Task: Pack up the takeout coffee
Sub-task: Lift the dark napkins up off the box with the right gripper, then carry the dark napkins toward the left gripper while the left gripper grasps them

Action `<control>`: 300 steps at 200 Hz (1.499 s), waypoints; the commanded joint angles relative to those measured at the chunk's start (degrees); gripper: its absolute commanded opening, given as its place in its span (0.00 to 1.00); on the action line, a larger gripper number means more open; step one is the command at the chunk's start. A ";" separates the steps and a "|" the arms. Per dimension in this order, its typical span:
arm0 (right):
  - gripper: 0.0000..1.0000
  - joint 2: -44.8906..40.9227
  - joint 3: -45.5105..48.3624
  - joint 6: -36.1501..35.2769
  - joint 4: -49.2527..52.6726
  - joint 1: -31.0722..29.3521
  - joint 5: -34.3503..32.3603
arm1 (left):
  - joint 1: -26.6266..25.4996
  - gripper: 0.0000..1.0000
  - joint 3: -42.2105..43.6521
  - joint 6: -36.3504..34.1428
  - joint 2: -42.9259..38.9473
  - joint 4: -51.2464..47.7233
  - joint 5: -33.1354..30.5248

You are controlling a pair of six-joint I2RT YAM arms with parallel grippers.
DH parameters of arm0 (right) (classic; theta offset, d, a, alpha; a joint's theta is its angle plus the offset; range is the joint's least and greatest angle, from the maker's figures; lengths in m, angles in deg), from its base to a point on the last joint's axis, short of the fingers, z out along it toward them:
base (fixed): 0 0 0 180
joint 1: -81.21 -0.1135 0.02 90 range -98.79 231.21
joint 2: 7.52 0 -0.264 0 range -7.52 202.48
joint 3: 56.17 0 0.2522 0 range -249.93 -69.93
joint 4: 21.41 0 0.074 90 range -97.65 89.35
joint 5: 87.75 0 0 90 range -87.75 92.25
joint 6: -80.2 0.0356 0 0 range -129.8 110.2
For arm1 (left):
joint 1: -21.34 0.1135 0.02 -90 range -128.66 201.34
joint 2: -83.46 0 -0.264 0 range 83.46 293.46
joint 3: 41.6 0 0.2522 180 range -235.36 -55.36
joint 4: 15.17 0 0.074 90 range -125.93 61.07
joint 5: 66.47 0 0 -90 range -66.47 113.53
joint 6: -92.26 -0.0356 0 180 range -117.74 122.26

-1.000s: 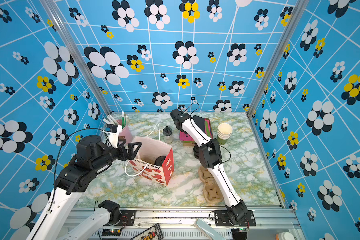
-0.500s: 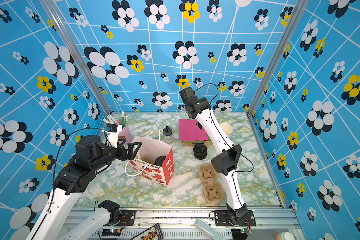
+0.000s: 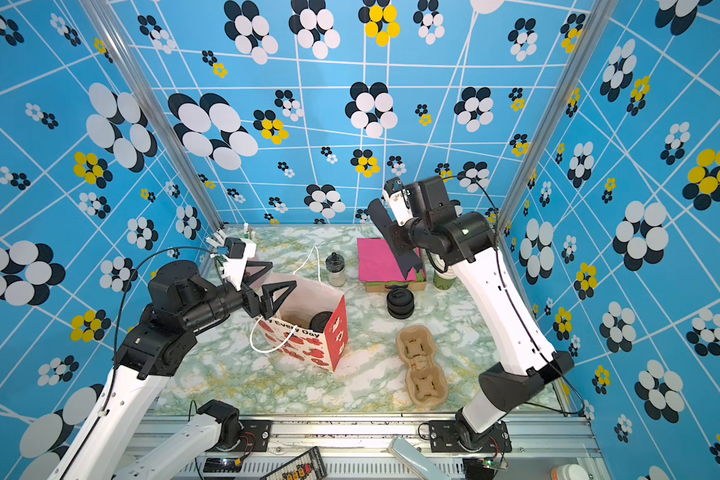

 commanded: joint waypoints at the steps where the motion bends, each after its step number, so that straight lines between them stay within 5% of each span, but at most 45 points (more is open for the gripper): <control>1: 0.00 -5.66 5.53 -3.54 -4.42 0.20 13.62 | -0.48 0.99 -1.29 -3.00 1.58 8.36 8.09; 107: 0.00 -13.76 12.20 -11.04 -0.36 -1.50 30.91 | -3.01 0.99 -14.21 -21.00 21.14 14.97 33.06; 160: 0.00 -13.31 11.30 -12.31 1.87 -3.56 32.95 | -3.07 0.99 -20.62 -28.68 27.46 9.13 37.03; 229: 0.00 -13.66 11.29 -12.77 1.79 -4.79 34.86 | -4.73 1.00 -23.25 -30.15 31.49 6.09 41.89; 300: 0.00 -14.28 12.56 -12.94 -0.04 -4.99 34.30 | -5.39 0.60 -21.55 -31.49 30.18 2.97 40.94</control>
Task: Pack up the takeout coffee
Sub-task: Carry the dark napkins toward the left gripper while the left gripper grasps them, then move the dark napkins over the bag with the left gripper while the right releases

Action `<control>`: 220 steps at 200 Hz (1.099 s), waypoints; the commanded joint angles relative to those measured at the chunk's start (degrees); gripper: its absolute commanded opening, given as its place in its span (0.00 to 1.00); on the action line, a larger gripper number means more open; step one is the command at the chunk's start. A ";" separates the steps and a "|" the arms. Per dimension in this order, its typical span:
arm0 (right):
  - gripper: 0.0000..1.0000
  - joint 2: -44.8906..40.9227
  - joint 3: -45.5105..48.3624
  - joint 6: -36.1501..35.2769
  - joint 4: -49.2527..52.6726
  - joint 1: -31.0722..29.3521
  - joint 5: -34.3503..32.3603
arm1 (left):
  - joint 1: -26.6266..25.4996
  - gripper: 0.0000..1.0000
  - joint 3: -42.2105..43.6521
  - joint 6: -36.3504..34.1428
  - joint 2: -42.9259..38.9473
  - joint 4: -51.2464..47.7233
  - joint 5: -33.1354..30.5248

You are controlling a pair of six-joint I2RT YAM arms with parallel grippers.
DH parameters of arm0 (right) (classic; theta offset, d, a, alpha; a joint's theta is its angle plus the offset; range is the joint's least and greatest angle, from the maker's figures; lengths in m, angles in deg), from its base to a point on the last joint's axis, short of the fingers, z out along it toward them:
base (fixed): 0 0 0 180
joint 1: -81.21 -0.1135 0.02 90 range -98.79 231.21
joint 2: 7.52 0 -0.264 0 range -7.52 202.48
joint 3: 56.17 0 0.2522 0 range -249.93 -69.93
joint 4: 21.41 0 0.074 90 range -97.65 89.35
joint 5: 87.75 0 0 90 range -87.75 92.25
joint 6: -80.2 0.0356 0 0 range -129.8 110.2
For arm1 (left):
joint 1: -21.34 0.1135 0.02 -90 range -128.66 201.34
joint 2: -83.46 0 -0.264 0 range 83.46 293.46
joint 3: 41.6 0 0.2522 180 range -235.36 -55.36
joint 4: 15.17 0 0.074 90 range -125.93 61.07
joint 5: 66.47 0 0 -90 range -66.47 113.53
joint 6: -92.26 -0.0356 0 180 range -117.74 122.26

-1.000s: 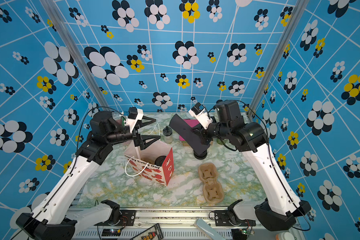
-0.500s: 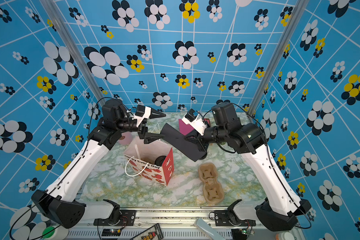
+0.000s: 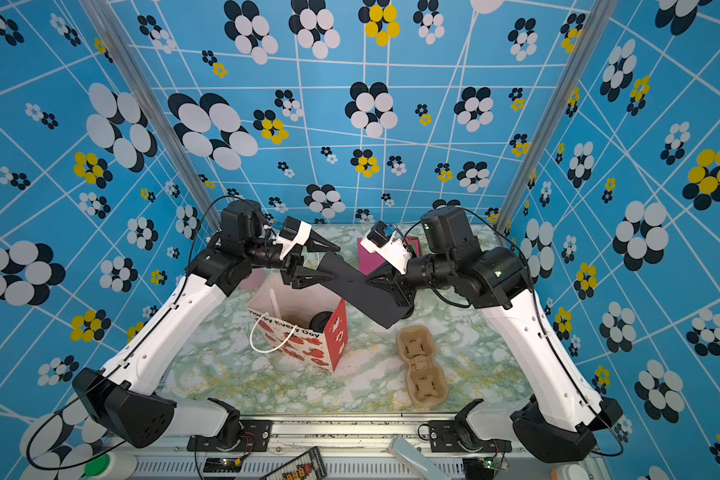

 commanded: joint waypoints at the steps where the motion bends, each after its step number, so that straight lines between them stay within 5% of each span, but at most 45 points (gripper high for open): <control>1: 0.00 -1.17 0.42 -0.75 -1.06 -0.36 0.50 | -0.47 0.59 0.30 -0.30 -1.22 -0.70 0.25; 70: 0.00 -1.26 1.75 -0.79 -1.81 -0.34 -2.18 | -0.43 0.00 5.10 1.75 -5.55 4.64 -5.50; 98: 0.00 -1.17 2.48 -0.61 -2.18 -0.37 -4.23 | -0.41 0.00 5.91 1.20 -7.29 4.78 -7.22; 156: 0.46 -2.52 5.35 0.43 -4.26 -0.41 -7.45 | -0.40 0.00 3.14 -4.96 -10.52 -3.06 -11.11; 220: 0.73 -5.59 8.07 1.38 -6.76 -0.35 -8.91 | -0.27 0.00 -2.74 -16.49 -14.58 -17.78 -23.16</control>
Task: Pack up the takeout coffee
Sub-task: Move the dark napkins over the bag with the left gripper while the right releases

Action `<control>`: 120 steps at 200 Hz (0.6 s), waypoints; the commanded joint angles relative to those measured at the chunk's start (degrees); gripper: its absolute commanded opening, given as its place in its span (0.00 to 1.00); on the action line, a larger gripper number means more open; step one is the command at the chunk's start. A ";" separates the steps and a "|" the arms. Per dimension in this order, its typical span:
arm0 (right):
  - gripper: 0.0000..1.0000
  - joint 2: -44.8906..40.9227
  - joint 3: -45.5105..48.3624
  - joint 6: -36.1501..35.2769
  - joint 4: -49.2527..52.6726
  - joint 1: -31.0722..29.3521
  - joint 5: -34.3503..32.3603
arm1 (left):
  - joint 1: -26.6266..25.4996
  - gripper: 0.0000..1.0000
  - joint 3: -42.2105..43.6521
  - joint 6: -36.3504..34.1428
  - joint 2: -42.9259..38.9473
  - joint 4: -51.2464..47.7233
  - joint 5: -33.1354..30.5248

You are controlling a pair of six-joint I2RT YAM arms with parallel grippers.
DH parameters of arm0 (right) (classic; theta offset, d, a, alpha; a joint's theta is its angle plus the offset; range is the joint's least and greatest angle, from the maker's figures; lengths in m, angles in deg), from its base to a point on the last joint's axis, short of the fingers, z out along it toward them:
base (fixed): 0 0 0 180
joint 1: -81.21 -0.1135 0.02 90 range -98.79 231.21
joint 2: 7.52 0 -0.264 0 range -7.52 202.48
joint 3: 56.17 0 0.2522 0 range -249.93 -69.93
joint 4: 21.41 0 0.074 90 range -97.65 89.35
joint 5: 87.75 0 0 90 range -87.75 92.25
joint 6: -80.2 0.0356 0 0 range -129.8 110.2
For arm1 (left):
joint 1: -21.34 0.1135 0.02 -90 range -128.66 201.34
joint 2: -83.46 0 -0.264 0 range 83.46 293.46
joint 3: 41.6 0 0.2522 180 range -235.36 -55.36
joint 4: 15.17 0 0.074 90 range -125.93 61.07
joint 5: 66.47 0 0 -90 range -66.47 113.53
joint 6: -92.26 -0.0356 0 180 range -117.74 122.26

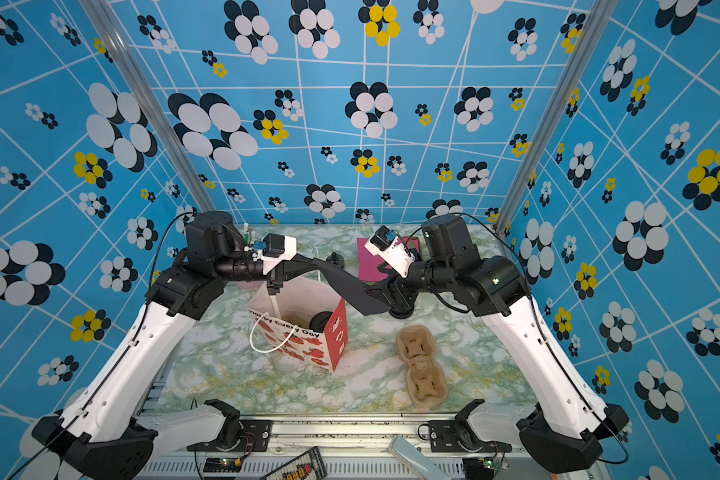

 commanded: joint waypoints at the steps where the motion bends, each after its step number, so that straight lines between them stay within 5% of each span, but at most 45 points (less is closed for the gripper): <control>1: 0.74 -2.08 1.11 0.89 -1.90 -0.38 -1.04 | 0.02 0.00 -3.55 -6.65 -2.87 -8.04 -6.27; 120: 0.90 -4.16 6.28 3.19 -4.36 -0.36 -2.50 | 0.08 0.00 -12.77 -20.30 -8.30 -30.22 -32.82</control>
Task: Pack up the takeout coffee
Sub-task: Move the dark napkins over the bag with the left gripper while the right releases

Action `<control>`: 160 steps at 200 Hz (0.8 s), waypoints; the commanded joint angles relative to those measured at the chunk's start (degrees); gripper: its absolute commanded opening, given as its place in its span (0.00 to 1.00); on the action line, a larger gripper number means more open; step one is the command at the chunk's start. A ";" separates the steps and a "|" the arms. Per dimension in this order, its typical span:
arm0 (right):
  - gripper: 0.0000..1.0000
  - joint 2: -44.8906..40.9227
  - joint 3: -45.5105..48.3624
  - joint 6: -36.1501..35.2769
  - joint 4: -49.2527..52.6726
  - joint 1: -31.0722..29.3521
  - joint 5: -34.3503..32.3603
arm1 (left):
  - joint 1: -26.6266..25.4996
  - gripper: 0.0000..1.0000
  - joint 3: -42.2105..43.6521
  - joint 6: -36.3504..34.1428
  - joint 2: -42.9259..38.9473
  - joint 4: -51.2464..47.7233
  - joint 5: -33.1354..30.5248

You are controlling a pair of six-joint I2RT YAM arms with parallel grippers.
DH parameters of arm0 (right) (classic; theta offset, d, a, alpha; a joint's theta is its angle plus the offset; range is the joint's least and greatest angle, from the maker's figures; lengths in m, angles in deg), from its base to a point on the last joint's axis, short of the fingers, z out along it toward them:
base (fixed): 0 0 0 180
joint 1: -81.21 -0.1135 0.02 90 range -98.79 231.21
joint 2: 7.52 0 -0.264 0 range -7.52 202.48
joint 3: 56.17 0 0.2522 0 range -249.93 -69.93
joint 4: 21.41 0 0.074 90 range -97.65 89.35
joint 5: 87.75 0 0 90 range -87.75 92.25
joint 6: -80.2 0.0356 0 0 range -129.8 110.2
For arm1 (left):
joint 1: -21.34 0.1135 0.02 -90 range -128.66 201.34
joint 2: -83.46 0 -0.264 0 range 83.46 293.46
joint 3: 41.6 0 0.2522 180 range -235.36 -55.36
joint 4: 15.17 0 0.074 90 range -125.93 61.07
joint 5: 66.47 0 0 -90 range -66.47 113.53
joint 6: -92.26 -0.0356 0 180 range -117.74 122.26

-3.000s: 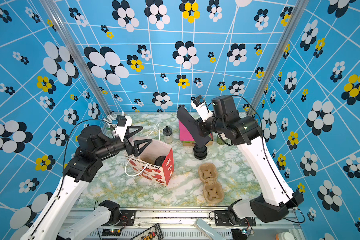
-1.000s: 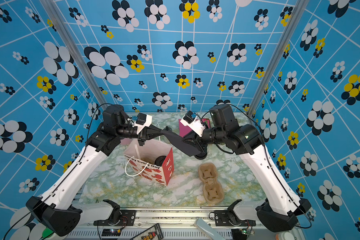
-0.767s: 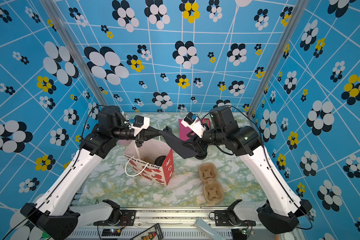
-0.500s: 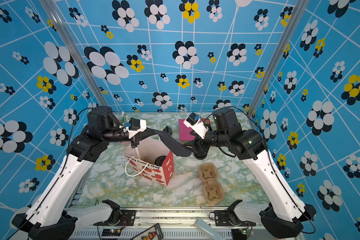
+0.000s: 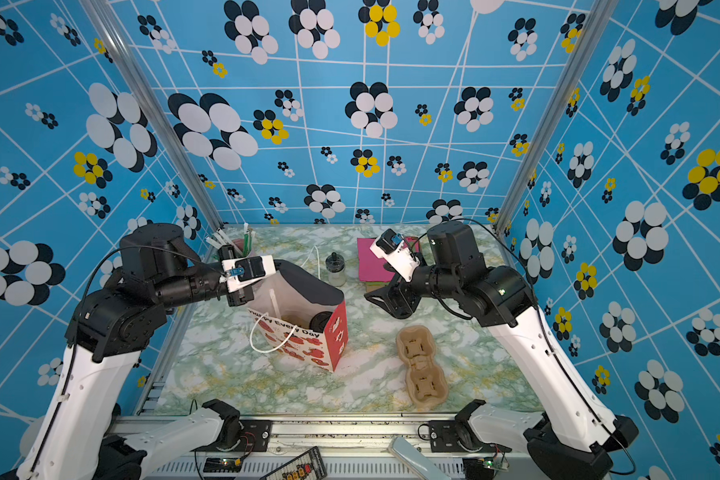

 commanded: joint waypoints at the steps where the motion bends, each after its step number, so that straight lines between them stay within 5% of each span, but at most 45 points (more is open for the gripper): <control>1: 0.90 -0.76 1.43 0.93 -1.12 -0.39 -1.16 | 0.08 0.00 -1.13 -3.27 -1.13 -6.10 -7.47; 160: 0.94 -1.66 6.58 2.49 -1.63 -0.41 -2.26 | -4.79 0.00 5.22 -4.83 5.54 -13.79 -25.91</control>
